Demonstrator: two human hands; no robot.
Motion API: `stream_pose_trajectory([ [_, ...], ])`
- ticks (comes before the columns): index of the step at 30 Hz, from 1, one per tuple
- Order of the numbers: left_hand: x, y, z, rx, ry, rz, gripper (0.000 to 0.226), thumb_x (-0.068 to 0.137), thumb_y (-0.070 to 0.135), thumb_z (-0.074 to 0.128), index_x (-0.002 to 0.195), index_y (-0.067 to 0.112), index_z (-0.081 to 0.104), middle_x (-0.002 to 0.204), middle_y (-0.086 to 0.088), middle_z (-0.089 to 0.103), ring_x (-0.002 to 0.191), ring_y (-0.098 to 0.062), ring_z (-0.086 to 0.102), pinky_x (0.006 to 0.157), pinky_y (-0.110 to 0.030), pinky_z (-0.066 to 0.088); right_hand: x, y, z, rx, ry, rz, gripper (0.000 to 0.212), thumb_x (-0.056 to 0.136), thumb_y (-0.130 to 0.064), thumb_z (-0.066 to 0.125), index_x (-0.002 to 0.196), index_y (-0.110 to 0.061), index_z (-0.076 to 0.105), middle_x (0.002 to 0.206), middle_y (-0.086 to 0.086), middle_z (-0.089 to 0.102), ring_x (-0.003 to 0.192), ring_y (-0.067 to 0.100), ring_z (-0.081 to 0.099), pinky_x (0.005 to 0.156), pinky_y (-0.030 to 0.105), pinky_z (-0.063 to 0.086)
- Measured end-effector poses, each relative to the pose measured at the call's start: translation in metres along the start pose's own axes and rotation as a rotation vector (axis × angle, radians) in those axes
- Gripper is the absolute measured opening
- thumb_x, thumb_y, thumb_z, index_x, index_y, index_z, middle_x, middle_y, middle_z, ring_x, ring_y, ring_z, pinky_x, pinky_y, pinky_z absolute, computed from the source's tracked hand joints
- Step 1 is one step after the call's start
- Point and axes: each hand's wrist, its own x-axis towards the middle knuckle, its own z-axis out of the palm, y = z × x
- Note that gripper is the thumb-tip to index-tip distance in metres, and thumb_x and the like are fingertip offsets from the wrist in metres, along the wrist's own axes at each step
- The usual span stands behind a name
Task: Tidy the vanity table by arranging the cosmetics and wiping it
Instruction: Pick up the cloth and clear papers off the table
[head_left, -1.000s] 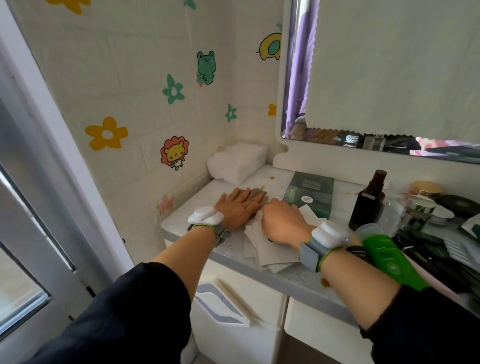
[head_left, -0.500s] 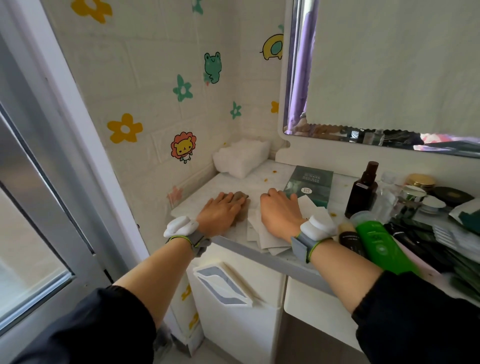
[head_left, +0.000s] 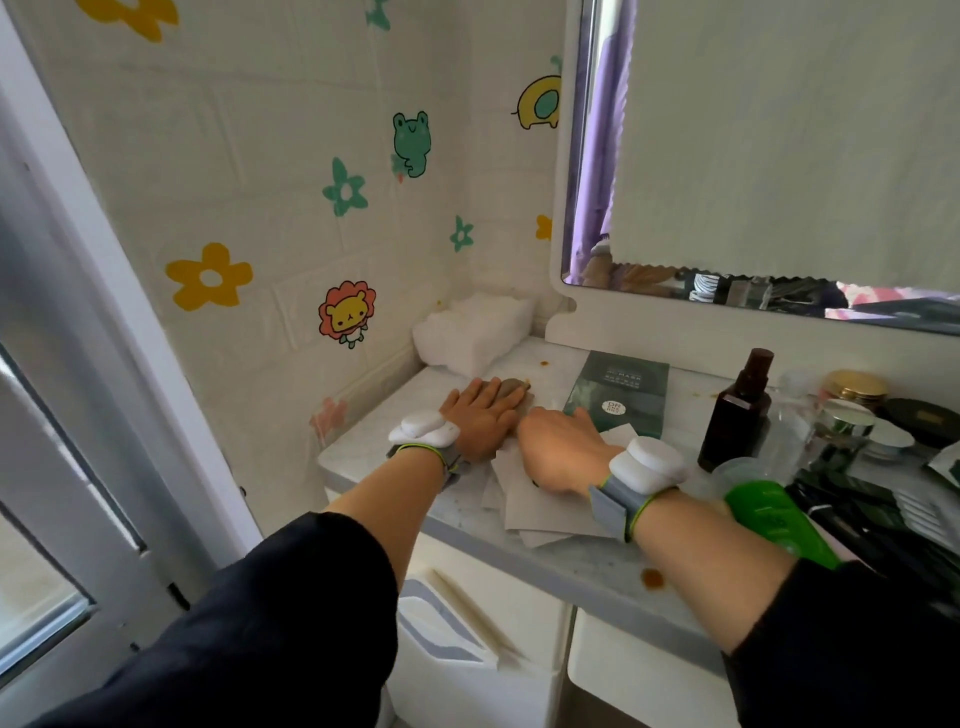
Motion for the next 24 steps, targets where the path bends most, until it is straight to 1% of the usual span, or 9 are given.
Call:
stream_pose_trajectory([
  [3, 0.012, 0.003, -0.003, 0.027, -0.007, 0.011, 0.074, 0.100, 0.029, 0.044, 0.152, 0.030, -0.008, 0.161, -0.007, -0.010, 0.148, -0.032, -0.007, 0.117, -0.051, 0.006, 0.004, 0.000, 0.001, -0.004, 0.015, -0.012, 0.030, 0.091, -0.005, 0.045, 0.120, -0.003, 0.053, 0.127, 0.013, 0.051, 0.120, 0.031, 0.048, 0.104, 0.042, 0.027],
  [5, 0.012, 0.004, -0.002, 0.003, -0.011, 0.013, 0.077, 0.099, 0.030, 0.047, 0.152, 0.031, -0.009, 0.161, -0.006, -0.010, 0.148, -0.031, -0.008, 0.118, -0.050, 0.005, 0.005, -0.002, 0.001, -0.011, 0.022, -0.005, 0.032, 0.092, -0.005, 0.045, 0.123, -0.002, 0.052, 0.129, 0.014, 0.050, 0.121, 0.032, 0.048, 0.105, 0.043, 0.027],
  [7, 0.007, 0.005, -0.003, -0.034, -0.003, 0.001, 0.071, 0.100, 0.030, 0.040, 0.152, 0.031, -0.008, 0.161, -0.005, -0.010, 0.148, -0.029, -0.008, 0.119, -0.049, 0.003, 0.006, -0.003, 0.003, -0.022, 0.042, 0.004, 0.033, 0.092, -0.006, 0.044, 0.124, -0.003, 0.052, 0.129, 0.014, 0.051, 0.120, 0.032, 0.049, 0.105, 0.043, 0.027],
  [10, -0.005, 0.001, -0.001, -0.069, 0.004, -0.018, 0.063, 0.102, 0.032, 0.031, 0.152, 0.032, -0.008, 0.161, -0.003, -0.010, 0.148, -0.027, -0.009, 0.119, -0.049, 0.002, 0.005, -0.006, 0.003, -0.034, 0.050, -0.007, 0.030, 0.093, -0.007, 0.042, 0.121, -0.005, 0.054, 0.127, 0.015, 0.051, 0.119, 0.034, 0.048, 0.105, 0.045, 0.026],
  [15, -0.039, -0.027, 0.016, -0.165, 0.049, -0.134, 0.051, 0.102, 0.046, 0.009, 0.151, 0.041, -0.005, 0.161, 0.007, -0.008, 0.149, -0.020, -0.007, 0.119, -0.046, -0.001, 0.002, -0.011, 0.000, -0.086, 0.023, -0.010, 0.029, 0.092, -0.005, 0.042, 0.118, -0.006, 0.054, 0.123, 0.016, 0.049, 0.115, 0.036, 0.050, 0.104, 0.046, 0.029],
  [18, -0.057, -0.043, 0.021, -0.170, 0.055, -0.223, 0.052, 0.101, 0.047, 0.008, 0.151, 0.041, -0.005, 0.161, 0.007, -0.008, 0.149, -0.021, -0.007, 0.119, -0.045, -0.001, 0.004, -0.010, 0.002, -0.056, 0.018, 0.002, 0.026, 0.090, -0.003, 0.043, 0.112, -0.005, 0.056, 0.119, 0.016, 0.050, 0.111, 0.036, 0.051, 0.101, 0.046, 0.032],
  [21, -0.071, -0.045, 0.022, -0.189, 0.077, -0.334, 0.054, 0.102, 0.045, 0.011, 0.153, 0.034, -0.002, 0.162, 0.003, -0.007, 0.149, -0.023, -0.006, 0.119, -0.044, 0.000, 0.001, -0.009, 0.001, -0.021, 0.023, 0.016, 0.025, 0.091, -0.004, 0.041, 0.112, -0.006, 0.056, 0.120, 0.015, 0.050, 0.111, 0.035, 0.052, 0.101, 0.045, 0.033],
  [24, -0.077, -0.034, 0.023, -0.184, 0.087, -0.348, 0.055, 0.102, 0.044, 0.011, 0.154, 0.029, -0.001, 0.162, 0.003, -0.007, 0.149, -0.024, -0.006, 0.120, -0.044, 0.000, 0.001, -0.009, 0.002, -0.015, 0.035, 0.023, 0.026, 0.092, -0.005, 0.041, 0.112, -0.006, 0.057, 0.121, 0.015, 0.051, 0.112, 0.035, 0.052, 0.101, 0.045, 0.033],
])
